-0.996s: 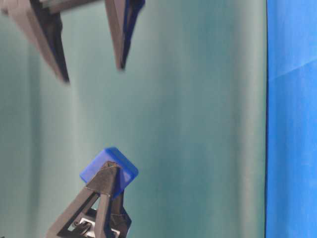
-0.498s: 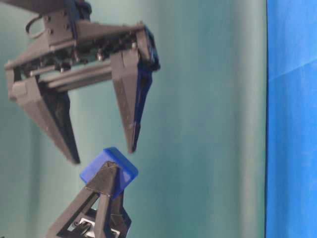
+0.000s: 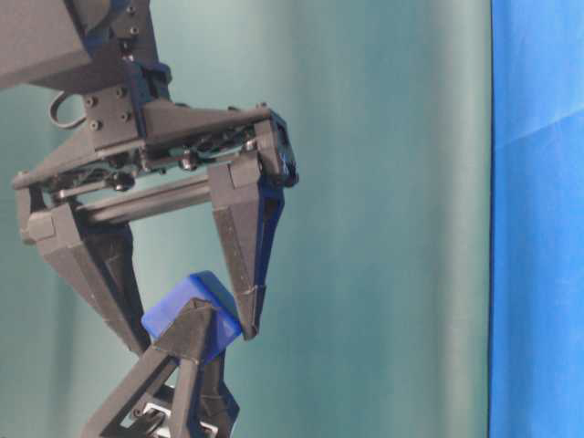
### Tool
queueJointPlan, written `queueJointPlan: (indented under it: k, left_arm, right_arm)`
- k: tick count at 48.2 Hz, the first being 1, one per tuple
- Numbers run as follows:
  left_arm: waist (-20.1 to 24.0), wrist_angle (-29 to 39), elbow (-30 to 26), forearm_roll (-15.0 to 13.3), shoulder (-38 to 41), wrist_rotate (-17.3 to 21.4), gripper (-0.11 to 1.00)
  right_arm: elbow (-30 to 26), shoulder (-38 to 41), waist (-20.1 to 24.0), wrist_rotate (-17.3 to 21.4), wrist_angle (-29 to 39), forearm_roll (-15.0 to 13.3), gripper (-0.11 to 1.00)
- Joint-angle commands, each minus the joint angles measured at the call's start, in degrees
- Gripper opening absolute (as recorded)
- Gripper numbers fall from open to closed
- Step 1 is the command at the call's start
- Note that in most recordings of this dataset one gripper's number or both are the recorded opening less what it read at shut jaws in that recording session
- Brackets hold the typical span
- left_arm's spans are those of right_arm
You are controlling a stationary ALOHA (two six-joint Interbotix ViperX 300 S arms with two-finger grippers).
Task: Handover the blue block to the right arm after grasping it with the left arm, then place it in the designated position.
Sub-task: 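Close the right gripper on the cube beside the left gripper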
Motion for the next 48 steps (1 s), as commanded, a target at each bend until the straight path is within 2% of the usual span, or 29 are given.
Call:
queueJointPlan:
  k: [1, 12, 17, 20, 26, 28, 38, 48]
  left_arm:
    - [-0.2, -0.2, -0.5, -0.2, -0.8, 0.0, 0.49]
    - [-0.2, -0.2, -0.5, -0.1, -0.8, 0.0, 0.49]
    - [-0.5, -0.2, -0.5, -0.2, -0.8, 0.1, 0.49]
    - [-0.5, -0.2, -0.5, -0.1, -0.9, 0.1, 0.49]
    - [-0.5, 0.0, -0.5, -0.1, -0.8, 0.1, 0.49]
    - [-0.5, 0.1, -0.5, -0.1, -0.9, 0.1, 0.49]
    - [-0.5, 0.4, -0.5, -0.2, -0.8, 0.1, 0.49]
    - [-0.5, 0.3, -0.7, -0.2, -0.7, 0.1, 0.49]
  right_arm:
    - [-1.8, -0.7, -0.2, 0.1, 0.1, 0.0, 0.97]
    - [-1.8, -0.8, -0.1, 0.1, 1.2, -0.1, 0.97]
    - [-2.3, -0.7, -0.1, 0.1, 3.5, 0.0, 0.93]
    - [-2.7, -0.7, 0.0, 0.2, 5.0, 0.0, 0.83]
    - [-3.5, -0.7, 0.4, 0.4, 7.9, 0.1, 0.50]
    - [-3.6, -0.8, 0.4, 0.4, 8.3, 0.1, 0.43]
    - [-3.7, -0.7, 0.4, 0.8, 9.5, 0.5, 0.44]
    - [-3.8, -0.7, 0.4, 2.9, 9.7, 0.6, 0.44]
